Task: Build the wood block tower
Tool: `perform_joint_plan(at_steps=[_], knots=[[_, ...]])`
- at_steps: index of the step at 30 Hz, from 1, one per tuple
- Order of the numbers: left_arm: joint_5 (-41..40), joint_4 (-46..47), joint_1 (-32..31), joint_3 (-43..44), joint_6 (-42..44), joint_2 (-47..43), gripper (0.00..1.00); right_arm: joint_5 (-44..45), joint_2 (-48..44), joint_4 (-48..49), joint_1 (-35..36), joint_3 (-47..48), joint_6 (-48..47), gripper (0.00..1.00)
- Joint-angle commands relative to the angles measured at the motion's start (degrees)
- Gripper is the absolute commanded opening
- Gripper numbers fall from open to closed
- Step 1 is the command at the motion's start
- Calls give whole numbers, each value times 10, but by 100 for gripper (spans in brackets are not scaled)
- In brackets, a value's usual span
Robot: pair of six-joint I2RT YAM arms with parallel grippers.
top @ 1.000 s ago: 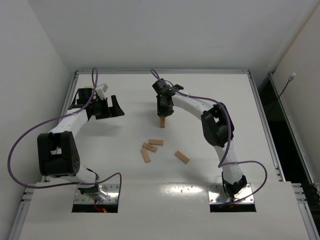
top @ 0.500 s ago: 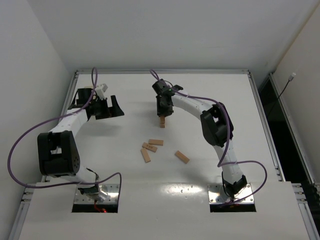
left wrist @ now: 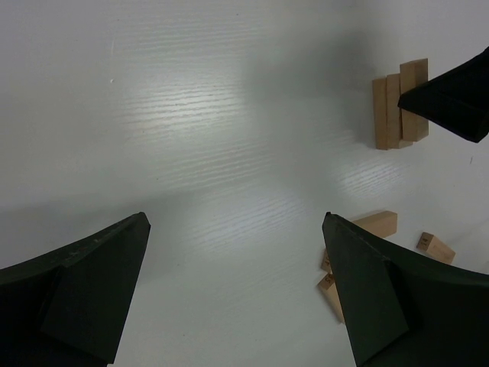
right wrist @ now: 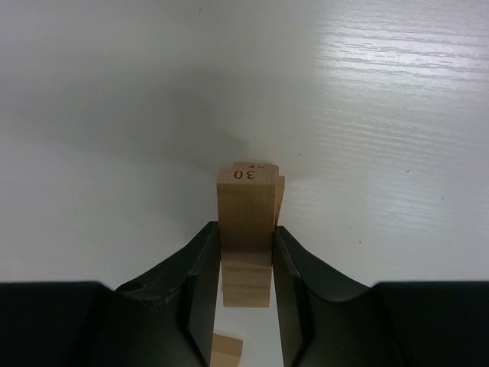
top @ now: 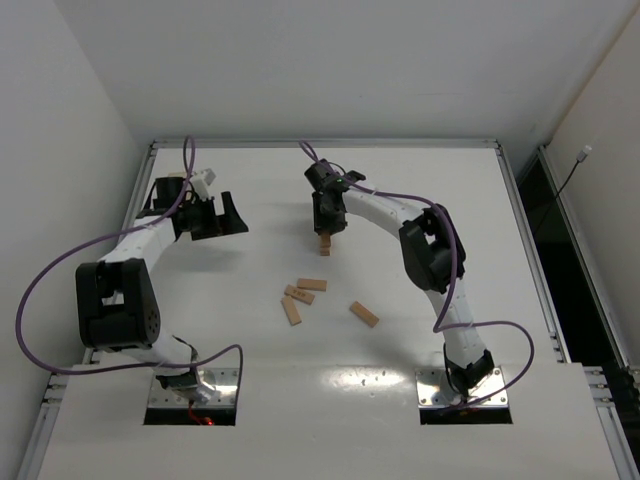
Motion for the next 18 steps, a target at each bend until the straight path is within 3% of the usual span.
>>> perform_joint_plan(at_steps=[1,3,10,18], knots=[[19,12,10,3,2,5,96,5,-4,12,-1,12,-1,28],[19,12,10,3,2,5,96,5,-4,12,-1,12,-1,37],[24,12,10,8,2,10,94,0,-4,12,-1,12,-1,47],[24,12,10,8,2,10,94,-5,12,18,-1,30,-1,47]])
